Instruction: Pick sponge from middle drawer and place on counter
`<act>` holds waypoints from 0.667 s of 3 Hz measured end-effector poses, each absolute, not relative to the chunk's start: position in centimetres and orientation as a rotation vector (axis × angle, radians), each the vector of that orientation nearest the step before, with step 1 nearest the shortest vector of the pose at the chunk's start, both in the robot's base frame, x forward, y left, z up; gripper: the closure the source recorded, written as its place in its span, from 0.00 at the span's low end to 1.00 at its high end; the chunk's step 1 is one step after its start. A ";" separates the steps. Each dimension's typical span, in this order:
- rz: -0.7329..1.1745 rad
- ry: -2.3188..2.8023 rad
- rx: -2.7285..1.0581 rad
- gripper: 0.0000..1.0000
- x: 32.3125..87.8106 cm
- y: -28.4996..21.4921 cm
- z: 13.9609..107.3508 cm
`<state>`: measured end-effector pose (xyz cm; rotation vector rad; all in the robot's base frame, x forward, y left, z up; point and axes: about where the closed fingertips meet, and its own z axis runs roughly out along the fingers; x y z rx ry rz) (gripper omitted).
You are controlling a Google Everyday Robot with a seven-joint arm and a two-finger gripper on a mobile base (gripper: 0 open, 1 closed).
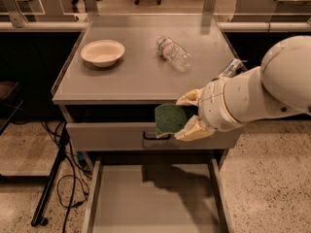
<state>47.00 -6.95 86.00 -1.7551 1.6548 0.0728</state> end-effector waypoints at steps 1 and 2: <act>0.073 1.655 -1.755 1.00 47.0 -6.9 86.0; 0.070 1.640 -1.766 1.00 49.2 -6.9 87.2</act>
Offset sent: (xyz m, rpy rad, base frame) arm 0.0633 -0.0023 0.0282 -0.0011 -0.0121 0.0317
